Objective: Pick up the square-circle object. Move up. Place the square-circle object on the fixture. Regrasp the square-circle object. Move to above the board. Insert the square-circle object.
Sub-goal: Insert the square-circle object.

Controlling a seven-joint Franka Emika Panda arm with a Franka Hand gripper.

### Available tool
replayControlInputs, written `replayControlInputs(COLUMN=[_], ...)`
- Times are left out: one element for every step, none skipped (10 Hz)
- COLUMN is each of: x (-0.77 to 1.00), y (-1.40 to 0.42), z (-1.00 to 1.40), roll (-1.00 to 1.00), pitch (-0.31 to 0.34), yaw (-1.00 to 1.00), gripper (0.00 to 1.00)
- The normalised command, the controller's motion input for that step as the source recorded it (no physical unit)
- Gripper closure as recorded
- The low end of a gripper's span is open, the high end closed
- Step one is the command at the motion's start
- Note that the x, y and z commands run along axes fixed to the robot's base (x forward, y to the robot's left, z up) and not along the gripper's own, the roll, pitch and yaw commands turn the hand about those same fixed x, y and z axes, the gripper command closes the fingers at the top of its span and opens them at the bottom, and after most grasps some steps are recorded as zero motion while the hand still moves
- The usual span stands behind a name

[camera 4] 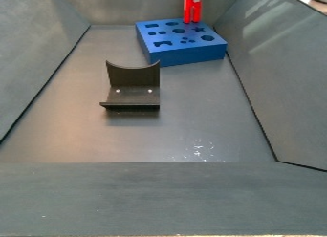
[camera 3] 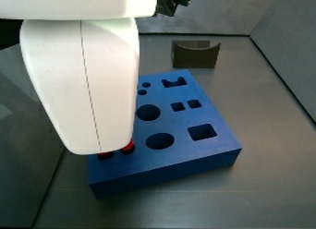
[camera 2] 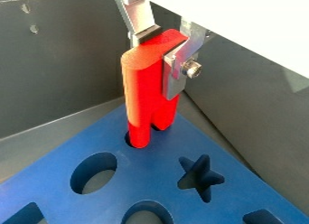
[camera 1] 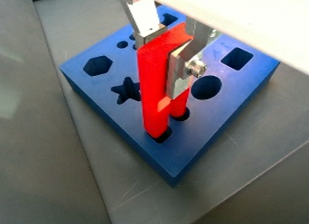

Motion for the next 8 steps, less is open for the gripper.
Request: replayControlInputs(x=[0.09, 0.02, 0.00, 0.00, 0.00, 0.00, 0.00, 0.00], y=[0.00, 0.00, 0.00, -0.07, -0.15, -0.13, -0.07, 0.00], z=[-0.04, -0.05, -0.07, -0.12, -0.13, -0.11, -0.04, -0.05], roll=[-0.02, 0.00, -0.01, 0.00, 0.03, 0.02, 0.00, 0.00], pitch=[0.000, 0.000, 0.000, 0.004, 0.003, 0.000, 0.000, 0.000], yaw=[0.00, 0.00, 0.00, 0.00, 0.00, 0.00, 0.00, 0.00], gripper=[1.00, 1.00, 1.00, 1.00, 1.00, 1.00, 1.00, 1.00])
